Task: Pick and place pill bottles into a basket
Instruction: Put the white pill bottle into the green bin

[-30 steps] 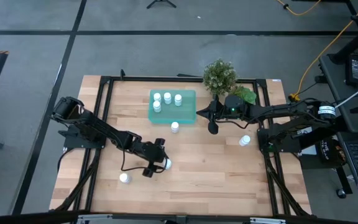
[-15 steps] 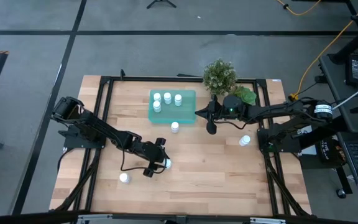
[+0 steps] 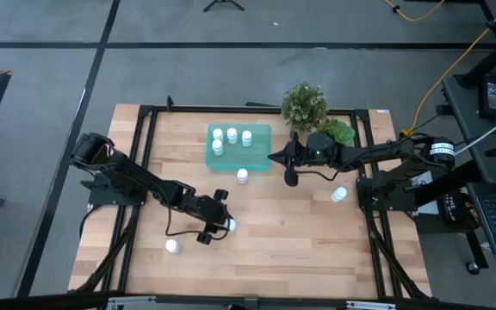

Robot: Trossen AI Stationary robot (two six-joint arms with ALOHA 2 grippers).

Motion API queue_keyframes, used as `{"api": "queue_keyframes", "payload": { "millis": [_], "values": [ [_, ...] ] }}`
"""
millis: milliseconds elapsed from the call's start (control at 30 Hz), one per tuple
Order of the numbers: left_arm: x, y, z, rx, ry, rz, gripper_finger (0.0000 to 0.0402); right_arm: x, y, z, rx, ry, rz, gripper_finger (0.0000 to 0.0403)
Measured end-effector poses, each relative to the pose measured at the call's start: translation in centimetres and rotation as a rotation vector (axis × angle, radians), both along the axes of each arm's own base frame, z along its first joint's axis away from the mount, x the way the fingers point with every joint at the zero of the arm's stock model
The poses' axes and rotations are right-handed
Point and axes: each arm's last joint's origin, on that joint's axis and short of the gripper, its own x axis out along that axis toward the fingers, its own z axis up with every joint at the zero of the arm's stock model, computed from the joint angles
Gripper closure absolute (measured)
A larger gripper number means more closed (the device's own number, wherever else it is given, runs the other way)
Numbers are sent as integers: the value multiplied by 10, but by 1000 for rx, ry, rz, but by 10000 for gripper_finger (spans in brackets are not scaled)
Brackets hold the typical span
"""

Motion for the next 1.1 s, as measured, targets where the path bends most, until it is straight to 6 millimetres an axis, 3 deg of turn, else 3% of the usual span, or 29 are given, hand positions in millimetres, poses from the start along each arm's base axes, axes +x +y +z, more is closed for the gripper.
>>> {"api": "queue_keyframes", "payload": {
  "millis": [300, 733, 1100],
  "values": [
    [-21, 17, 26, 115, 20, 137, 249, -1, 3, -3, -1, 26, 96, 391],
    [-42, 72, 81, 148, -159, 346, 249, -2, 3, -1, -40, 27, 108, 391],
    [-40, 111, 91, 211, -231, 447, 249, -1, 3, 0, -118, 18, 131, 391]
  ]
}}
